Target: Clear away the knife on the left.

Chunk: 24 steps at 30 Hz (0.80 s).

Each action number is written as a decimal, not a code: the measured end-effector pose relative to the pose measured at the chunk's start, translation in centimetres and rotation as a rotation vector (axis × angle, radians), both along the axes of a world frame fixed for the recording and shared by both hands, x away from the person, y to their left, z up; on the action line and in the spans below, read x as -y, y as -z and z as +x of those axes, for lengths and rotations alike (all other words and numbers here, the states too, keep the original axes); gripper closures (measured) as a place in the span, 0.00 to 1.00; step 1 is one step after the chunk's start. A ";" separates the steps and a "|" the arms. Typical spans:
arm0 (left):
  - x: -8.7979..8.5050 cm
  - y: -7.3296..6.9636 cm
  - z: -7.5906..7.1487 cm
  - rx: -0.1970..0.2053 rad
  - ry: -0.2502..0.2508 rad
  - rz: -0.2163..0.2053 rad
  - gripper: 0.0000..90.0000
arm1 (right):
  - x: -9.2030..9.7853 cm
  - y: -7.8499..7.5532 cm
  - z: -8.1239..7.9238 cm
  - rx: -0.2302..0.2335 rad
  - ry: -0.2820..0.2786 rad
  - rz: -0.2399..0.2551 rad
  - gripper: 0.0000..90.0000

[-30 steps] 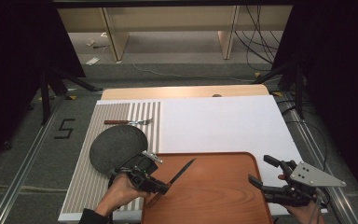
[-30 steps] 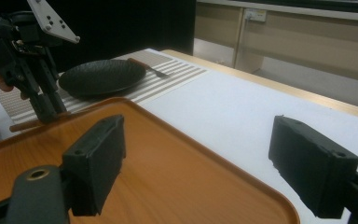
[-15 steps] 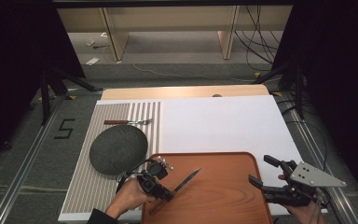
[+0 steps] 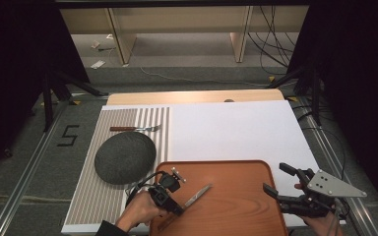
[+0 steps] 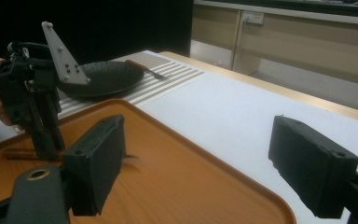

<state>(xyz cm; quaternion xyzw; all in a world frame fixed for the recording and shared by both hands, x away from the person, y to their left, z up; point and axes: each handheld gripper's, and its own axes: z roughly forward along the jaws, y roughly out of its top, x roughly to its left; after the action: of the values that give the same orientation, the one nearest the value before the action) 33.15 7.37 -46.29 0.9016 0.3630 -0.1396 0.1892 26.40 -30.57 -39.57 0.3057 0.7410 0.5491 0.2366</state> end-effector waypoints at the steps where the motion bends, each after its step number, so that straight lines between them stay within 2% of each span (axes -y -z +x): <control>1: 0.0 0.0 0.0 0.002 -0.005 -0.001 0.85 | 0.0 0.0 0.0 0.000 0.000 0.000 0.22; 5: 0.1 0.0 -0.1 0.012 -0.008 -0.003 0.85 | -0.1 0.0 0.0 -0.006 -0.009 -0.002 0.22; 7: 0.0 0.0 -0.1 0.021 0.023 -0.007 0.83 | -0.1 0.0 0.0 -0.008 -0.015 -0.005 0.22; 8: 0.0 0.0 -0.2 0.026 0.034 -0.015 0.81 | -0.1 0.0 0.0 -0.009 -0.016 -0.005 0.22; 9: 0.0 0.0 -0.1 0.044 0.041 -0.019 0.71 | -0.1 0.0 0.0 -0.009 -0.016 -0.004 0.22; 10: 0.1 -0.1 -0.3 0.042 0.031 -0.018 0.71 | -0.1 0.0 0.0 -0.009 -0.016 -0.004 0.22; 11: 0.1 -0.3 -0.3 0.054 0.031 -0.020 0.63 | -0.1 0.1 0.0 -0.008 -0.013 0.000 0.22; 13: 0.1 -0.6 -0.4 0.072 0.035 -0.039 0.61 | -0.1 0.1 0.0 -0.009 -0.013 0.000 0.22; 14: 0.1 -0.7 -0.5 0.087 0.034 -0.042 0.53 | -0.1 0.1 0.0 -0.008 -0.014 0.000 0.22; 15: 0.1 -0.9 -0.5 0.110 0.032 -0.042 0.53 | -0.1 0.1 0.0 -0.008 -0.014 0.000 0.22; 16: 0.1 -1.2 -0.6 0.141 0.024 -0.048 0.47 | -0.1 0.0 0.0 -0.008 -0.014 0.000 0.22; 17: 0.1 -1.4 -0.6 0.154 0.017 -0.054 0.43 | 0.0 0.0 0.0 -0.008 -0.014 -0.001 0.22; 22: 0.6 -2.3 -1.2 0.254 0.022 -0.089 0.35 | 0.0 0.0 0.0 -0.008 -0.013 0.001 0.22; 24: 0.9 -2.4 -1.5 0.268 0.035 -0.092 0.34 | 0.0 0.0 0.0 -0.009 -0.015 -0.003 0.22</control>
<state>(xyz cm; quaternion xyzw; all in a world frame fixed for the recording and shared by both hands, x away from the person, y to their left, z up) 31.68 6.44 -43.85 0.9087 0.3120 -0.0378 0.2748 26.38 -30.52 -39.59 0.3025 0.7451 0.5482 0.2296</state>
